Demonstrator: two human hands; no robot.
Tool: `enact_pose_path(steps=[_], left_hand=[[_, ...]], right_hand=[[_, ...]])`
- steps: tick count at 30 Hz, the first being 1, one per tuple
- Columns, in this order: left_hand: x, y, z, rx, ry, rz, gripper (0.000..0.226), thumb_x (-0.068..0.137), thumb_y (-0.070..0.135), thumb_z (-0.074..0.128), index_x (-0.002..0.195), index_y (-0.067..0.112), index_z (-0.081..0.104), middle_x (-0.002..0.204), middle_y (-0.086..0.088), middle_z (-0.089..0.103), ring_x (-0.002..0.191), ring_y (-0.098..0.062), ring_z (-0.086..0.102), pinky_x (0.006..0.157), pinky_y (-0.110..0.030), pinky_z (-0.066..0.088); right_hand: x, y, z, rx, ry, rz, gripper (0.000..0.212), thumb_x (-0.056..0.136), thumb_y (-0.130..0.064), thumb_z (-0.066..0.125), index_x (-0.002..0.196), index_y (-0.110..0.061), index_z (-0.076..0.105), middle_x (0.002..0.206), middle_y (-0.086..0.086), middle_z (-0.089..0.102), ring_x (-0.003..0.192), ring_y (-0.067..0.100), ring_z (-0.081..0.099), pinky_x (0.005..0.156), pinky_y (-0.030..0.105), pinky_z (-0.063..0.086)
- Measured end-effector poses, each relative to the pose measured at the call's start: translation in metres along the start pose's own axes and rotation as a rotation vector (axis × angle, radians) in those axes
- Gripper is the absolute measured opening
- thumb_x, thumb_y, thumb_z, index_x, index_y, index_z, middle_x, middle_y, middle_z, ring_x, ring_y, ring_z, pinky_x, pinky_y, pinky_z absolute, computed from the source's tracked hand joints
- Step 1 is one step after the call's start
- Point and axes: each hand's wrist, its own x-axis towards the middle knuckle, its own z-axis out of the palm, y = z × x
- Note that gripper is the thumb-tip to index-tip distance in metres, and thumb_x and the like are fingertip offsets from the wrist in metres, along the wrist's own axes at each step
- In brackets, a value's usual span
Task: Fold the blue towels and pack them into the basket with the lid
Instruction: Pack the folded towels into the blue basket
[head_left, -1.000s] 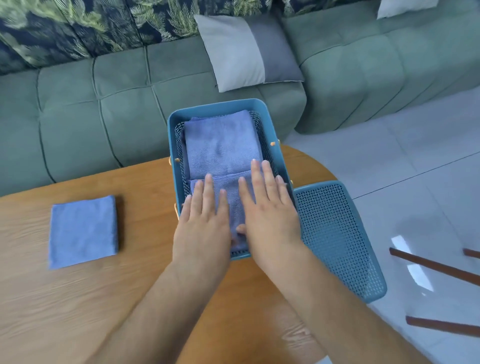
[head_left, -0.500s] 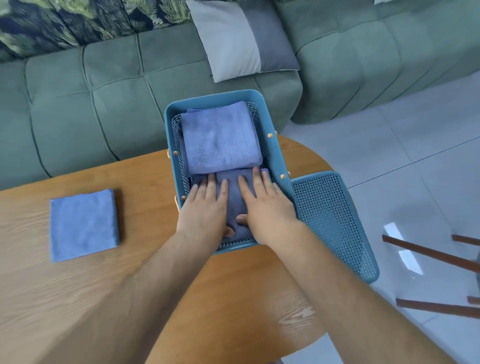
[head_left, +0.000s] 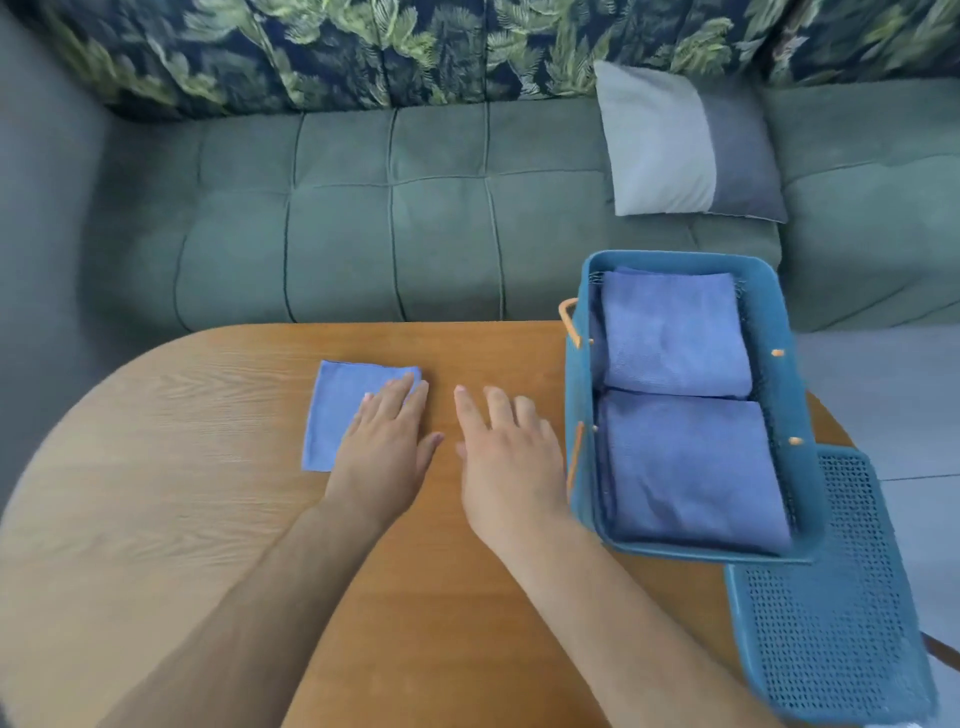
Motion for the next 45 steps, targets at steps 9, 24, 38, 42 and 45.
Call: enact_pose_path(steps=[9,24,38,42,45], left_hand=[[0.011,-0.13,0.035,-0.076,-0.234,-0.374,0.069,0.101,0.043,0.052,0.159,0.031,0.016,0.166,-0.014,0.004,0.15,-0.035,0.019,0.118,-0.044,0.025],[0.007,-0.116,-0.002,-0.682,0.043,-0.469,0.054,0.088,0.012,0.069,0.139,0.023,0.055,0.128,0.009,0.056,0.119,-0.012,0.054,0.097,-0.026,0.047],[0.036,0.108,-0.055,-0.691,0.211,0.012,0.055,0.091,0.023,0.071,0.142,0.021,0.051,0.132,0.012,0.05,0.122,0.005,0.045,0.105,-0.015,0.036],[0.057,0.18,-0.035,-0.638,0.111,0.078,0.059,0.095,0.022,0.066,0.148,0.016,0.041,0.138,0.004,0.042,0.123,-0.001,0.041,0.101,-0.009,0.028],[0.082,0.208,-0.012,-0.482,0.002,0.065,0.061,0.097,0.022,0.062,0.151,0.011,0.036,0.144,-0.008,0.036,0.134,-0.019,0.04,0.105,-0.019,0.029]], right_hand=[[0.079,-0.095,0.127,0.273,-0.388,0.199,0.057,0.108,-0.038,0.036,0.16,-0.032,0.012,0.164,0.027,-0.001,0.144,0.04,0.024,0.113,0.046,0.031],[0.066,-0.095,0.087,0.597,-0.184,0.303,0.061,0.088,-0.006,0.054,0.143,-0.03,0.04,0.136,0.001,0.027,0.097,0.03,0.059,0.082,0.041,0.053],[0.028,0.086,-0.105,0.453,0.136,0.336,0.043,0.102,-0.028,0.05,0.145,-0.031,0.041,0.139,0.0,0.028,0.098,0.029,0.06,0.084,0.039,0.045],[0.02,0.157,-0.116,0.431,0.139,0.412,0.043,0.103,-0.032,0.051,0.145,-0.027,0.043,0.142,0.004,0.03,0.109,0.03,0.056,0.096,0.045,0.047],[0.028,0.193,-0.099,0.369,0.081,0.415,0.045,0.103,-0.029,0.051,0.147,-0.023,0.043,0.142,0.01,0.031,0.127,0.034,0.042,0.105,0.044,0.04]])
